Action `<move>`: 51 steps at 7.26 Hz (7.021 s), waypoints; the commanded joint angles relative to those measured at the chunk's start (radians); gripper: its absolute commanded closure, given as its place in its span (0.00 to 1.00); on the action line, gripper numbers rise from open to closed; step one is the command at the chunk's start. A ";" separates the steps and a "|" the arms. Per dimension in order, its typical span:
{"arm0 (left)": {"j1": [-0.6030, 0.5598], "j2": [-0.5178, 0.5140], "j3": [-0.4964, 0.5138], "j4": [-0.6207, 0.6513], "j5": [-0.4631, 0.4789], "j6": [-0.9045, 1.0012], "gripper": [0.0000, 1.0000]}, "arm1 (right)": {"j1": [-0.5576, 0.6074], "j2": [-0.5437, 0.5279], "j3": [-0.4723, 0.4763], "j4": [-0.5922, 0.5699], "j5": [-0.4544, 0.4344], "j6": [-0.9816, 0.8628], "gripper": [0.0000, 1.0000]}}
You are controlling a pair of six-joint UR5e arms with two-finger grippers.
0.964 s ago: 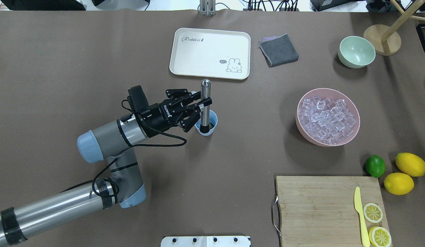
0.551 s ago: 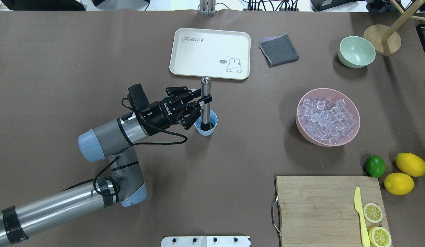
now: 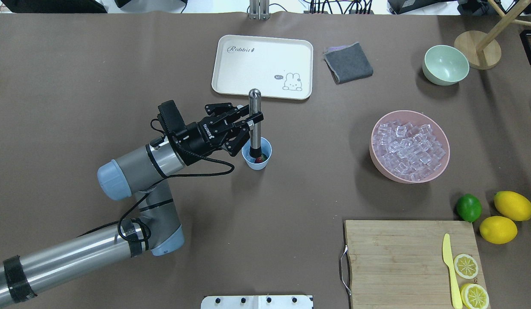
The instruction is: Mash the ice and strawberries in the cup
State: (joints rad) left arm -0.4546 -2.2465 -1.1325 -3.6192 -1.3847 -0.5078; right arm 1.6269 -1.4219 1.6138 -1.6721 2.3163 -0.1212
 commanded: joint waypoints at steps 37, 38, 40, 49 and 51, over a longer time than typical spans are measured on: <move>-0.707 0.402 -0.422 1.746 -0.801 -0.074 1.00 | 0.016 -0.060 0.089 -0.095 0.000 -0.012 0.00; -0.787 0.394 -0.339 1.796 -0.803 0.075 1.00 | 0.016 -0.060 0.087 -0.094 -0.003 -0.011 0.00; -0.860 0.390 -0.232 1.786 -0.801 0.214 1.00 | 0.011 -0.043 0.052 -0.092 0.000 -0.009 0.00; -0.833 0.645 -0.130 1.436 -0.864 0.081 1.00 | -0.002 -0.026 0.067 -0.092 0.003 0.002 0.00; -0.802 0.650 -0.142 1.435 -0.869 0.078 1.00 | -0.001 -0.028 0.067 -0.094 0.003 0.002 0.00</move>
State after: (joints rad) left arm -1.2821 -1.6039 -1.2685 -2.1762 -2.2522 -0.4224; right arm 1.6248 -1.4483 1.6815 -1.7651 2.3193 -0.1197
